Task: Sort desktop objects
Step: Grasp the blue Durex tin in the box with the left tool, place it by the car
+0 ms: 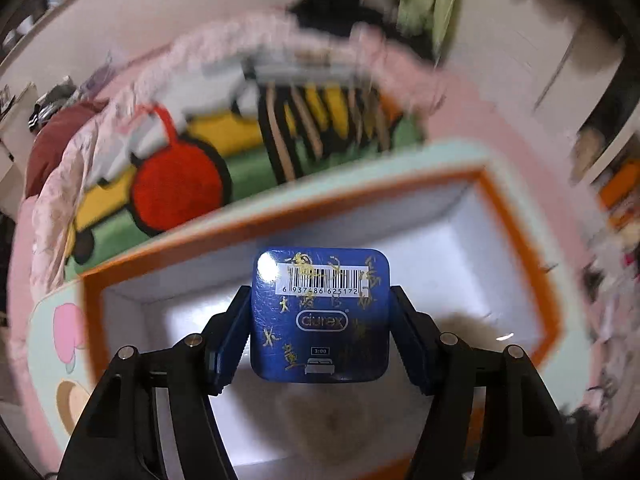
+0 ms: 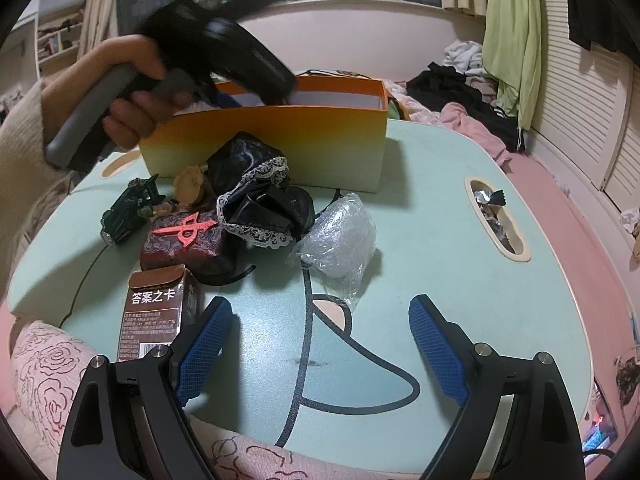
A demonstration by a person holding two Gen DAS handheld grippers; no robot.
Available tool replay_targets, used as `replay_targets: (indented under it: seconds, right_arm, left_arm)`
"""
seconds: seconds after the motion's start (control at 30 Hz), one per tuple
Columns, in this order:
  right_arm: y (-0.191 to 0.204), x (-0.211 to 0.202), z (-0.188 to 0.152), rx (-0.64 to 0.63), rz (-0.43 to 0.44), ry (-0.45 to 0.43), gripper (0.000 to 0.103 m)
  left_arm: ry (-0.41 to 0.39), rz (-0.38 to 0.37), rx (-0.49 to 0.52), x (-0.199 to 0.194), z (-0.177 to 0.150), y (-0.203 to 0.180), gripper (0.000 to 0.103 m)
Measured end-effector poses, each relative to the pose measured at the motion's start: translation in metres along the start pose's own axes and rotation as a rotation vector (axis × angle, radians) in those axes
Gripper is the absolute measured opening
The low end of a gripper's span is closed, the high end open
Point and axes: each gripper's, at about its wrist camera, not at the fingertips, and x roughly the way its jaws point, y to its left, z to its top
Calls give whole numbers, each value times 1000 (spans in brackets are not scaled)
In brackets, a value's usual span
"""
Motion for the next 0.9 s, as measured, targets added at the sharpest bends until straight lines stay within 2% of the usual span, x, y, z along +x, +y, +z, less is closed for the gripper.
replay_targets:
  seconds: [0.07,0.13,0.2,0.23,0.3,0.37,0.43,0.5,0.6,0.63,0.73,0.77,0.9]
  right_arm:
    - [0,0,0,0,0,0,90]
    - [1,0,0,0,-1,0,90]
    - [0,0,0,0,-1,0,90]
    - [1,1,0,1,-1,0,90]
    - [-1,0,0,0,-1,0,90]
    - [-1,0,0,0,-1,0,90]
    - [-1,0,0,1,0,0,90]
    - [-1,0,-1,1,0,-1,90]
    - [-2,-1,0,1,0,0,90]
    - [-2,-1,0,1,0,-1,90]
    - [-2,-1,0,1,0,-1,90]
    - [-2,-1,0,2,0,-1,90]
    - [-2,-1,1,2,-1,-1,90]
  left_arm:
    - [-143,-65,-28,-46,-9,4,66]
    - [-266,-134,-5,-92,-31,0,66]
    - [-315,-187,22,-117,-53,-5,66]
    - [-327,-203,23,-128,-70,-4,66]
    - [-316,-189,9,-134,-99,0,66]
    - [-302,-174,-3,-126,-120,-2,66]
    - [-299,-190,-7,-115,-141,-5,67]
    - [-292,-198,-18,-102,-148,-6,67]
    - [-301,-151,-54,-89,-149,-11,70]
    - [-323,-145,-62,-92,-150,-11,70]
    - [-400,-145,-42,-110,-158,-12,84]
    - [-415,-126,-23,-117,-162,-12,84]
    - [-357,-36,43,-126,-186,-15,84]
